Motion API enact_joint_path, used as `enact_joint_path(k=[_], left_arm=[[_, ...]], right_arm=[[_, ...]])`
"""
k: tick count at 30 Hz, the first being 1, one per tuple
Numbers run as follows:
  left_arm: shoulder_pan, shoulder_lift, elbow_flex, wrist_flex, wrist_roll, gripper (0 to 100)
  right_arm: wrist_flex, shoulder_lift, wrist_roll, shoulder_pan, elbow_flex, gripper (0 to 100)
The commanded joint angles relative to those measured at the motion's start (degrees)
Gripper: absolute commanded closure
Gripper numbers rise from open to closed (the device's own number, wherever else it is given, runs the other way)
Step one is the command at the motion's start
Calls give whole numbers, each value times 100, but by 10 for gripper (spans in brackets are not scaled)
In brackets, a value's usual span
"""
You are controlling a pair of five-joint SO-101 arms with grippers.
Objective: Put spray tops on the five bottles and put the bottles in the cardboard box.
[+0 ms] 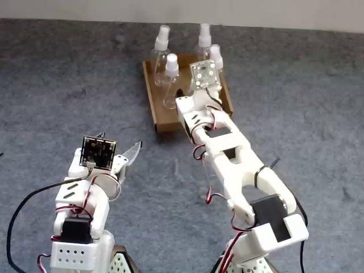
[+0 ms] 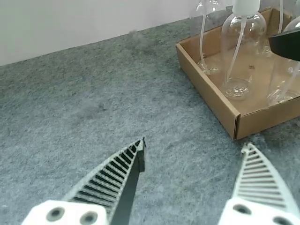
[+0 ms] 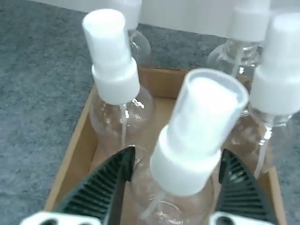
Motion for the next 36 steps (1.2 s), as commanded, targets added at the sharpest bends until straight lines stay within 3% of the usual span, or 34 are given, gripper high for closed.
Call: enact_joint_path(k=[1, 8, 25, 32, 36], left_arm=[[92, -40, -40, -132, -18, 748], [92, -40, -31, -132, -18, 748], [75, -66, 31, -132, -18, 748], [48, -75, 66, -132, -18, 748], [48, -75, 75, -114, -18, 748]], right_arm=[[48, -382, 35, -22, -127, 763], [716, -804, 44, -22, -136, 763], [2870, -3389, 44, -22, -101, 770], [3960, -4954, 88, 145, 637, 952], [3996, -6000, 88, 462, 1552, 976]])
